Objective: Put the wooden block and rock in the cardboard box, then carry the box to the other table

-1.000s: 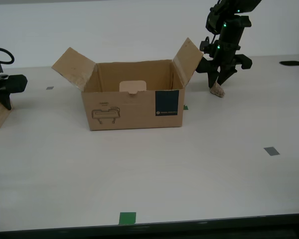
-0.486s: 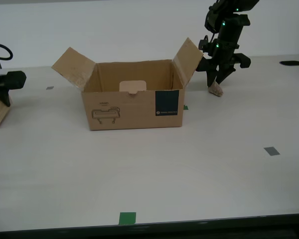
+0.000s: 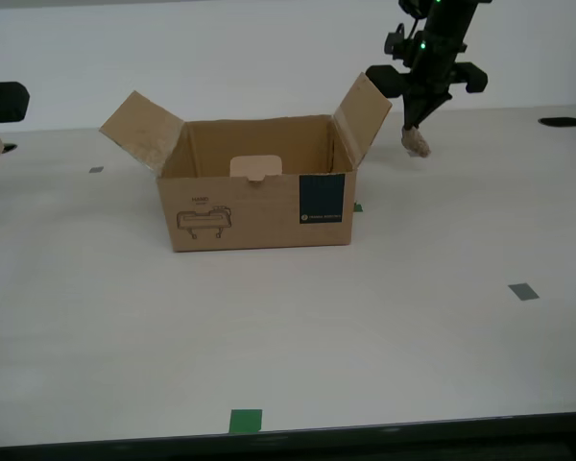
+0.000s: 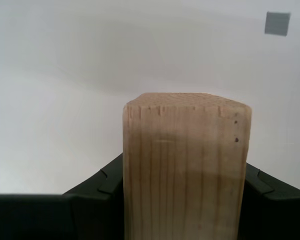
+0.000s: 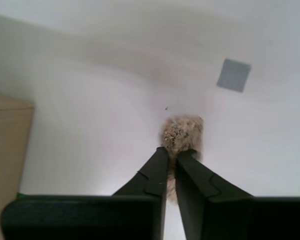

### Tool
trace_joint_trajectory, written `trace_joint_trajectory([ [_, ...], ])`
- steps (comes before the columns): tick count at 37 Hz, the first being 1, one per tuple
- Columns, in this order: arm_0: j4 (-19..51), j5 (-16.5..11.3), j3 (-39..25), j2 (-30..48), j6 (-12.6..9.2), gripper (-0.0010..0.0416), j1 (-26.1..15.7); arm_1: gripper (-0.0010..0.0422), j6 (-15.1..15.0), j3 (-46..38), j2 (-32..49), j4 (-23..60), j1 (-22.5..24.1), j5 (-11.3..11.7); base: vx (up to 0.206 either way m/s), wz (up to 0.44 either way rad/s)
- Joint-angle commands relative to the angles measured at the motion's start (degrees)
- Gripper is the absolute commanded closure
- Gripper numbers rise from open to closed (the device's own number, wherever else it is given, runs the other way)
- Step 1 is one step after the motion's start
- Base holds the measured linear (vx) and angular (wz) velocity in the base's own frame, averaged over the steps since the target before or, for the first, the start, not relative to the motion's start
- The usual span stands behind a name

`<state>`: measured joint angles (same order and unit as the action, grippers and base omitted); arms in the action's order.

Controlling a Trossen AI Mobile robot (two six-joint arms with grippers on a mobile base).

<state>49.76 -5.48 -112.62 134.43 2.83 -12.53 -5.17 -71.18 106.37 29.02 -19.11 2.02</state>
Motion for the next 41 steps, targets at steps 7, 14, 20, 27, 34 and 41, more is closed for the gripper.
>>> trace_joint_trajectory([
  [7, 0.31, 0.02, 0.02, -6.29, -0.04, 0.0407, 0.04, 0.0413, -0.66, -0.04, -4.42, 2.25, 0.04, -0.13, 0.000, 0.000],
  [14, 0.31, 0.02, 0.02, -10.93, -0.09, 0.0407, 0.04, 0.0413, -0.79, -0.04, -7.13, 2.69, 0.04, -0.15, 0.000, 0.000],
  [20, 0.35, 0.02, 0.02, -13.05, -0.33, 0.0407, 0.04, 0.0413, -0.81, -0.04, -7.82, 2.91, 0.04, -0.44, 0.000, 0.000],
  [27, 1.55, 0.02, 0.02, -13.27, -0.50, 0.0407, 0.04, 0.0413, -0.79, -0.04, -7.82, 4.15, 0.04, -2.64, 0.000, 0.000],
  [34, 1.60, 0.02, 0.02, -13.27, -0.50, 0.0407, 0.04, 0.0413, -0.79, -0.04, -7.82, 4.33, 0.04, -2.73, 0.000, 0.000],
  [41, 1.60, 0.02, 0.02, -13.27, -0.50, 0.0407, 0.00, 0.0413, -0.79, -0.04, -7.82, 4.50, 0.04, -2.73, 0.000, 0.000],
])
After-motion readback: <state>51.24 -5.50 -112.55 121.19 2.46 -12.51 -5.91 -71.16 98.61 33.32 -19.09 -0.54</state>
